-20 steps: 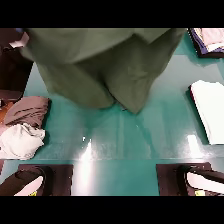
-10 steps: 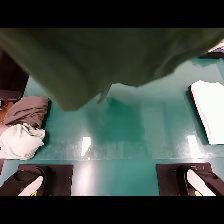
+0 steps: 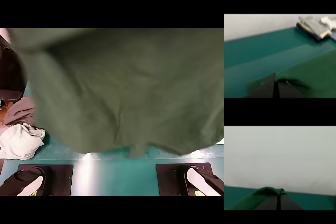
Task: Fold the shirts.
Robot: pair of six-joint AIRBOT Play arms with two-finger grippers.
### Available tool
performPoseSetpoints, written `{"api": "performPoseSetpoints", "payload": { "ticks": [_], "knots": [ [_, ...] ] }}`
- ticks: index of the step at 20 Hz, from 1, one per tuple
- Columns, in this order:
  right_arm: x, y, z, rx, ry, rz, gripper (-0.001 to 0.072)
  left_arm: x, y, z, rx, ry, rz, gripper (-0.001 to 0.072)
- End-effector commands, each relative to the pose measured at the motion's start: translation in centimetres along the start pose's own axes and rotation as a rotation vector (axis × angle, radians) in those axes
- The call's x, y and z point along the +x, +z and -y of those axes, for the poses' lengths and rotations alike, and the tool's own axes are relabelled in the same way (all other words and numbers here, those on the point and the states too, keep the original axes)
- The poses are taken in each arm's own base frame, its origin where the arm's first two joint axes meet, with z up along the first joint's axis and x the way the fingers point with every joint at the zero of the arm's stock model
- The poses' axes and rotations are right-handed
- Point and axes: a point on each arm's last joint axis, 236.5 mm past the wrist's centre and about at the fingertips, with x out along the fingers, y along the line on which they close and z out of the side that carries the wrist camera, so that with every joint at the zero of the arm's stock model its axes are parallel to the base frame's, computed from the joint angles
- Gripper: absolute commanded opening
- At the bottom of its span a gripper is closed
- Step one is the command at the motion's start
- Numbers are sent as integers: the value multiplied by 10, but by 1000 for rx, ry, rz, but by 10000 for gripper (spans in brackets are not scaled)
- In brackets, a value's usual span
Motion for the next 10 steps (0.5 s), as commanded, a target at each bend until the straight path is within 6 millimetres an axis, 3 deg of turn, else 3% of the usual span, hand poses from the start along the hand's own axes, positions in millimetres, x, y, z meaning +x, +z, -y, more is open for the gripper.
{"api": "performPoseSetpoints", "payload": {
  "ticks": [1,3,5,7,10],
  "knots": [
    [85,-122,21,156,61,-416,19,87,-134,-37,-147,-4,-410,21],
    [133,-218,46,194,-12,-664,19,131,-208,-60,-217,9,-586,21],
    [174,-291,56,191,-41,-792,19,178,-258,-86,-239,30,-652,21],
    [212,-332,54,210,-39,-796,21,218,-289,-109,-261,60,-658,21],
    [248,-358,52,244,-49,-763,23,252,-309,-129,-280,94,-638,21]
  ]
}}
